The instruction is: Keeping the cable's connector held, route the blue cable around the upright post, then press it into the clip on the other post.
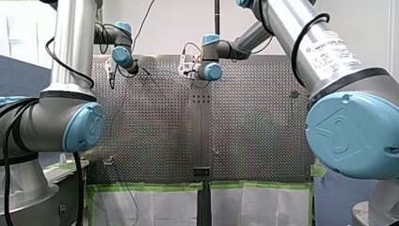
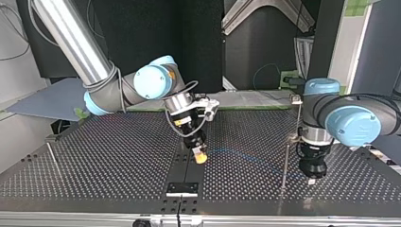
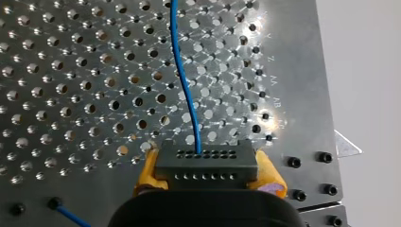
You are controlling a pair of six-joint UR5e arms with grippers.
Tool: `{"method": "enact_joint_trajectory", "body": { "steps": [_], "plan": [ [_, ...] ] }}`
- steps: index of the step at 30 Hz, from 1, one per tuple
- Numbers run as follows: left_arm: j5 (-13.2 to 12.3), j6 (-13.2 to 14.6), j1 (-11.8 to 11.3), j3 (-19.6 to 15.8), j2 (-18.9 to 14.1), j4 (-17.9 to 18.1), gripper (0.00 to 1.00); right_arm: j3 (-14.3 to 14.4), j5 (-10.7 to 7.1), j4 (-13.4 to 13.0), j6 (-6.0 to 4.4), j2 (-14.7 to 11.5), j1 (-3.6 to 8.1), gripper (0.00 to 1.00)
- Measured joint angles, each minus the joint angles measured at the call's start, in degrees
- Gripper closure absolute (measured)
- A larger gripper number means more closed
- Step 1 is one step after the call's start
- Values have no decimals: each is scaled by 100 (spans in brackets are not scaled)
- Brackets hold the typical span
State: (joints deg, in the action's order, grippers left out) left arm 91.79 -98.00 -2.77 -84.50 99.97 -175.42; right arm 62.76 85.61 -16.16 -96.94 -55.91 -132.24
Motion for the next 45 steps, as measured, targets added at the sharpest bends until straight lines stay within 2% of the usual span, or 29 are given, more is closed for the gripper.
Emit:
{"method": "enact_joint_trajectory", "body": {
  "steps": [9, 19, 25, 31, 32, 33, 35, 36, 38, 40, 41, 45],
  "plan": [
    [-27, -262, 95, -234, 9, 108, 100, 145, 8, 17, 75, 26, 7, 100],
    [-407, -829, 117, -681, 85, 559, 100, 211, 2, 25, 117, 52, -59, 100],
    [-644, -1143, 135, -713, 361, 445, 100, 357, 14, 15, 129, 65, -84, 100],
    [-670, -1203, 134, -716, 536, 218, 100, 539, 22, 6, 168, 91, -61, 100],
    [-669, -1194, 135, -717, 542, 198, 95, 554, 18, 8, 172, 107, -60, 100],
    [-667, -1176, 136, -717, 546, 181, 95, 561, 15, 10, 177, 129, -63, 100],
    [-651, -1120, 137, -717, 550, 143, 67, 569, 10, 18, 202, 199, -74, 100],
    [-634, -1095, 138, -717, 550, 123, 67, 569, 9, 24, 216, 235, -79, 100],
    [-561, -1028, 139, -717, 550, 64, 51, 569, 9, 34, 241, 301, -88, 100],
    [-455, -961, 141, -717, 551, 2, 51, 569, 9, 39, 252, 330, -92, 100],
    [-408, -936, 145, -717, 552, -17, 45, 572, 10, 39, 257, 344, -95, 100],
    [-213, -880, 157, -718, 553, -56, 40, 646, 56, 46, 317, 472, -105, 100]
  ]
}}
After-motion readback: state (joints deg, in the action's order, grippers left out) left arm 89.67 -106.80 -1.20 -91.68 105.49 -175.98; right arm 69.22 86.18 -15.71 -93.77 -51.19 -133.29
